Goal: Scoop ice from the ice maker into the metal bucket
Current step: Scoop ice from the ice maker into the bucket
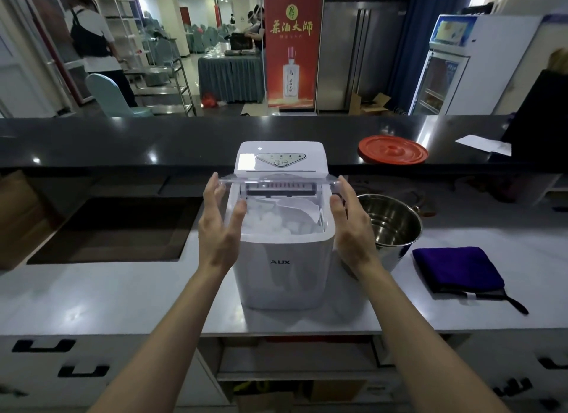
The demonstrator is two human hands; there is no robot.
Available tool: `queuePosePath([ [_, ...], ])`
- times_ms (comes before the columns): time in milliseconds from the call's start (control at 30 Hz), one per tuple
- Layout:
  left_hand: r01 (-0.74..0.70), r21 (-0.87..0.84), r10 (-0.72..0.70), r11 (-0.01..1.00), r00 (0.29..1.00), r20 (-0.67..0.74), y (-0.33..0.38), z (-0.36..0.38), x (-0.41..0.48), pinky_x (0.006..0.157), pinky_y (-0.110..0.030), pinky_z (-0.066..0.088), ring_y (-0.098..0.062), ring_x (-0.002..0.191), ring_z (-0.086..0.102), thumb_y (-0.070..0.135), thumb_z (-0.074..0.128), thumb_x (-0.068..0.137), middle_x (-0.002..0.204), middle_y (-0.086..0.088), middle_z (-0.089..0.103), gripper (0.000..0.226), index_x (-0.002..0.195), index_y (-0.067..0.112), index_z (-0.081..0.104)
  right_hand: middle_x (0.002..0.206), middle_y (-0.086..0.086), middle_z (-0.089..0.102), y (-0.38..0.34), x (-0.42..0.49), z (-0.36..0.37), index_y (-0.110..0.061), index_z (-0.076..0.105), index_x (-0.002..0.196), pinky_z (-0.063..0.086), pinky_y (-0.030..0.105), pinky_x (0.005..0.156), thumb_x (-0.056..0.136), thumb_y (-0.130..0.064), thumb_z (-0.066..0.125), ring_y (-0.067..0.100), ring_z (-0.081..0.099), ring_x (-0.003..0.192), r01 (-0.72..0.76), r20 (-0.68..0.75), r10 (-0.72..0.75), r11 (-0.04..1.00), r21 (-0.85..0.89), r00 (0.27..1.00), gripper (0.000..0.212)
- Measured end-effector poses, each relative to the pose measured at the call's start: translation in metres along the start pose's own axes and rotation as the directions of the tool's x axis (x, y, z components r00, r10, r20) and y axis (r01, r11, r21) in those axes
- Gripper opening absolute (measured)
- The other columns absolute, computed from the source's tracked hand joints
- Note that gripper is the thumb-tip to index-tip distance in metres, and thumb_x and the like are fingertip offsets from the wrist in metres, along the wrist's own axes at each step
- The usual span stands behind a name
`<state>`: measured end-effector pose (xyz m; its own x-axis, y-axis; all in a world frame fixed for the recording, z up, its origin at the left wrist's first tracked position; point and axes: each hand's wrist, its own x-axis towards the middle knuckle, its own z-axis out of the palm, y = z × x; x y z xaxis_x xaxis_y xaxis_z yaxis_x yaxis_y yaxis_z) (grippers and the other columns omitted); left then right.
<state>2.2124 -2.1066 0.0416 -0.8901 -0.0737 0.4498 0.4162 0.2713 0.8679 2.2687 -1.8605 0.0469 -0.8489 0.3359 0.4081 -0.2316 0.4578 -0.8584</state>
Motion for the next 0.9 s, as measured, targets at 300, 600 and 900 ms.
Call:
queuePosePath([
  [300,-0.057,0.111,0.059,0.992,0.998,-0.009,-0.002,0.018,0.061,0.113,-0.04,0.049,-0.013,0.137,0.053,0.052,0.054,0.108,0.151,0.004,0.044,0.063,0.165,0.032,0.036,0.173,-0.019,0.024,0.001,0.069,0.002,-0.035,0.018,0.169,0.027,0.029,0.121,0.115,-0.04,0.041,-0.004,0.025,0.149,0.085,0.092,-0.075,0.99,-0.11,0.993,0.06],
  [600,-0.056,0.233,0.044,0.971,0.997,0.058,0.004,0.033,0.09,0.096,0.009,0.024,-0.005,0.14,0.041,0.04,0.041,0.112,0.164,-0.005,0.034,0.055,0.158,0.01,0.05,0.177,-0.01,0.014,0.019,0.113,0.018,-0.034,-0.005,0.169,0.026,0.03,0.125,0.112,-0.029,0.037,0.01,0.024,0.159,0.033,0.201,-0.003,0.989,-0.144,0.979,0.071],
  [900,-0.066,0.315,0.051,0.947,0.997,0.057,-0.001,0.037,0.092,0.111,-0.011,0.028,-0.006,0.152,0.033,0.039,0.046,0.113,0.172,0.005,0.03,0.044,0.148,0.018,0.06,0.178,-0.008,0.011,0.026,0.12,0.018,-0.033,-0.009,0.169,0.025,0.025,0.114,0.112,-0.029,0.041,0.016,0.026,0.157,0.048,0.226,-0.004,0.98,-0.191,0.974,0.076],
])
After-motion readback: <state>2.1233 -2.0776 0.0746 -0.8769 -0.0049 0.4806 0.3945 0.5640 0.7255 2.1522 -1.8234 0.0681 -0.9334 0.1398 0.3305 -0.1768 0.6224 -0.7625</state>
